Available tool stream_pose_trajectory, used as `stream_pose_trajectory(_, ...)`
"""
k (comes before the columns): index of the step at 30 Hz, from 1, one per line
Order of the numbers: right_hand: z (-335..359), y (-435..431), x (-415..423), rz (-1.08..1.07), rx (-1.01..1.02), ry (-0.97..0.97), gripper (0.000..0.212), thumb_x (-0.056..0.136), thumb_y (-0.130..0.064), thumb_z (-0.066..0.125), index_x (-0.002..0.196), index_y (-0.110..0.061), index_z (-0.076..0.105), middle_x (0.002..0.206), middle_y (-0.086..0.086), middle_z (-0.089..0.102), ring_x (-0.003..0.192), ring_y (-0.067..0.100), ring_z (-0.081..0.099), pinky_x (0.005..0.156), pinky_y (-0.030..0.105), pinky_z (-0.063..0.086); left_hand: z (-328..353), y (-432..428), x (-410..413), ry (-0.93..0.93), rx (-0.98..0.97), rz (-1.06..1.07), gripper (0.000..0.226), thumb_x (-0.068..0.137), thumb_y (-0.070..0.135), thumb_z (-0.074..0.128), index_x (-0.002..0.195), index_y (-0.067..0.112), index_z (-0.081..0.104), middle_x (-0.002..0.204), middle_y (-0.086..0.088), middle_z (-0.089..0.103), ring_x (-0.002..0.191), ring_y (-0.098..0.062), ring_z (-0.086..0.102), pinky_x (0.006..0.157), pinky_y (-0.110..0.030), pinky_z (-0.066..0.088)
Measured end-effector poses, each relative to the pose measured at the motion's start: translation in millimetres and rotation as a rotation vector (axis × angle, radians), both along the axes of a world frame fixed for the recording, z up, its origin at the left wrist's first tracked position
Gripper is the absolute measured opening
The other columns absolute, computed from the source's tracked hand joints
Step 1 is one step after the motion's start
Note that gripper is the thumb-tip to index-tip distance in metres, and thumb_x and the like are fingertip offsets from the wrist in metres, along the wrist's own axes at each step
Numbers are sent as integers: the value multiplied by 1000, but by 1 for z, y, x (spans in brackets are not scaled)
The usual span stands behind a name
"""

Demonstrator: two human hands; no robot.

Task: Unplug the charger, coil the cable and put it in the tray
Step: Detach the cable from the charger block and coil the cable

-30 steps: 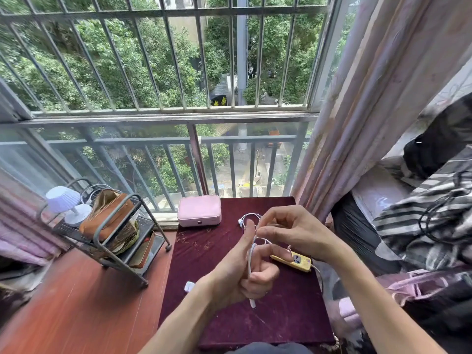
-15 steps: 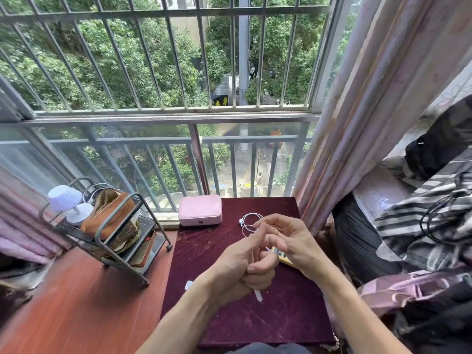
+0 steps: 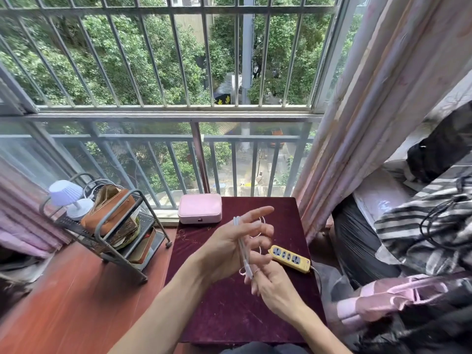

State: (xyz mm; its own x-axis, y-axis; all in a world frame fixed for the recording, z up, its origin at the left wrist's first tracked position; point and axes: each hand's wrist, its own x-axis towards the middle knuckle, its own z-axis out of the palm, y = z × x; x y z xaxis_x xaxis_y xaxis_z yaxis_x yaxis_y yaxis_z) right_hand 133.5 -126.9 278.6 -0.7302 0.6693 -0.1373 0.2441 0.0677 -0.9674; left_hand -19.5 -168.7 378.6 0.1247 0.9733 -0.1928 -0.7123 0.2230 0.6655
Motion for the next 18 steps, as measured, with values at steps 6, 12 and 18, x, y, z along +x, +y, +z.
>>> stream_pose_trajectory(6,12,-3,21,166,346,-169,26,104,-54,46,118,-43,64,63,-10,55,53,4,46,54,16,37,-17,5,-29,99,-53,169,48,97,14,59,144,14,54,119,-14,67,114,-29,62,99,-75,43)
stream_pose_trajectory(12,62,-3,37,309,756,-271,31,103,-53,46,113,-32,66,95,-11,72,89,6,65,79,29,52,-31,5,-48,201,-166,229,48,98,17,56,146,18,51,129,-11,70,125,-29,64,92,-74,49)
stream_pose_trajectory(18,140,12,37,415,893,-262,38,96,-60,50,95,-29,72,82,-12,67,76,6,58,71,29,49,-45,1,-31,472,-241,81,47,100,20,57,146,21,47,134,-5,68,130,-23,60,86,-55,40)
